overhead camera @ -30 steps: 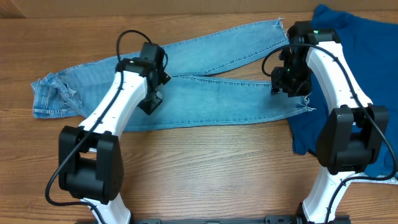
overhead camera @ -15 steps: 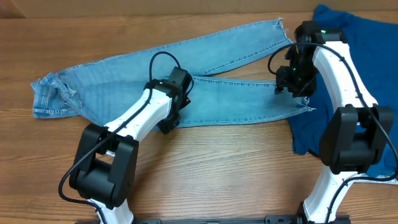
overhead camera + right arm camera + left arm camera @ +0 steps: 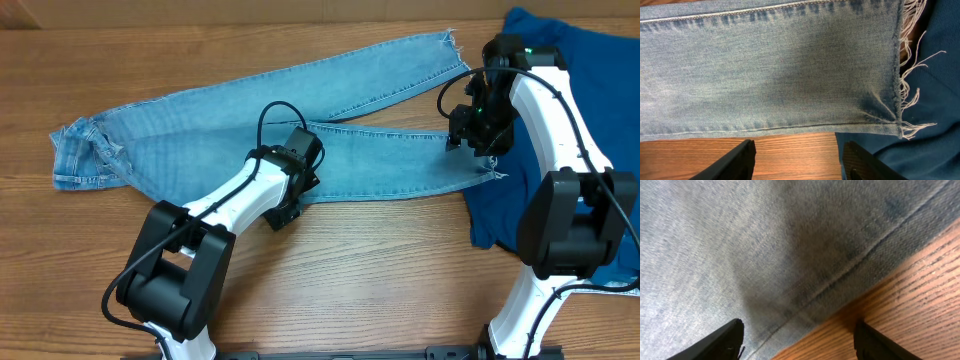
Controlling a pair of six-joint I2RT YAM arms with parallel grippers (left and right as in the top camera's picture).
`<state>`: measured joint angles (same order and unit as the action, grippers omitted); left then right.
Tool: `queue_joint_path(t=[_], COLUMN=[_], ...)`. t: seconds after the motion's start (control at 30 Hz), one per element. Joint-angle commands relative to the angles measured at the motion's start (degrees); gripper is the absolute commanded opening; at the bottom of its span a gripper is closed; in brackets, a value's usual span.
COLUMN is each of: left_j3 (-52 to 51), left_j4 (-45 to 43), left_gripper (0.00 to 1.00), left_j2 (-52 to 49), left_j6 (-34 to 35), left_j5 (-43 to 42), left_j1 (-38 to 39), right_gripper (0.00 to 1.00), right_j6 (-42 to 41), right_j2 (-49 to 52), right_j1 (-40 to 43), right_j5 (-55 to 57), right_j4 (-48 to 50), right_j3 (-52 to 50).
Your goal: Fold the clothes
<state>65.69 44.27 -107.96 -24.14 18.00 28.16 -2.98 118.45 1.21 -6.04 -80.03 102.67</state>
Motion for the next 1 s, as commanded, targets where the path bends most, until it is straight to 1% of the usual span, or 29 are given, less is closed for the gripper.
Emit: queue_joint_path(t=[0.0,0.07,0.1,0.13,0.2,0.23,0.37,0.5,0.57,0.63,0.7,0.83,0.87,0.97], left_j3=[-3.02,-3.63,-3.72,-3.72,-3.69,-3.69,-2.91,-1.03,-0.37,0.00,0.07,0.04,0.07,0.07], left_j4=[-5.01,-7.15,-7.80,-8.33,-9.01,-8.96,-7.23,-4.96,-4.85,-5.75,-7.93,-12.94,-13.62,-13.77], left_gripper=[0.64,0.54,0.46,0.36,0.09,0.04,0.04,0.04,0.04,0.04,0.06,0.06,0.08,0.09], left_j2=[-0.37,-0.37,-0.37,-0.37,-0.35,-0.35,1.49,8.17,12.13,15.19,17.25,17.88,17.75,17.64], left_j6=[-0.17,-0.31,-0.33,-0.35,-0.31,-0.13,0.59,0.28,-2.16,-5.11,-6.23,-6.05,-6.01,-5.40], left_j5=[2.03,3.28,3.61,3.78,5.64,6.95,11.06,14.97,16.52,16.52,16.55,15.87,14.97,13.44], left_j1=[0.24,0.24,0.24,0.15,-0.04,-0.04,0.39,-0.02,-0.70,-1.36,-2.23,-4.02,-4.39,-4.52], right_gripper=[0.60,0.60,0.59,0.59,0.59,0.59,0.59,0.59,0.59,0.59,0.59,0.59,0.59,0.59], right_j6=[-0.48,-0.48,-0.48,-0.48,-0.48,-0.48,-0.48,-0.46,-0.46,-0.46,-0.46,-0.46,-0.46,-0.46], right_j2=[-0.70,-0.70,-0.70,-0.70,-0.70,-0.70,-0.70,-0.70,-0.70,-0.70,-0.70,-0.70,-0.70,-0.70], right_j1=[0.37,0.37,0.37,0.37,0.37,0.37,0.37,0.42,0.42,0.42,0.42,0.42,0.42,0.42], right_j5=[-0.57,-0.55,-0.55,-0.55,-0.55,-0.55,-0.50,-0.50,-0.50,-0.52,-0.52,-0.52,-0.52,-0.50], right_j4=[0.24,0.22,0.22,0.20,0.20,0.20,0.20,0.20,0.20,0.22,0.22,0.09,-0.04,-0.26], right_j3=[-0.13,-0.13,-0.13,-0.13,-0.13,-0.13,-0.13,-0.13,-0.13,-0.13,-0.13,-0.13,-0.13,-0.13])
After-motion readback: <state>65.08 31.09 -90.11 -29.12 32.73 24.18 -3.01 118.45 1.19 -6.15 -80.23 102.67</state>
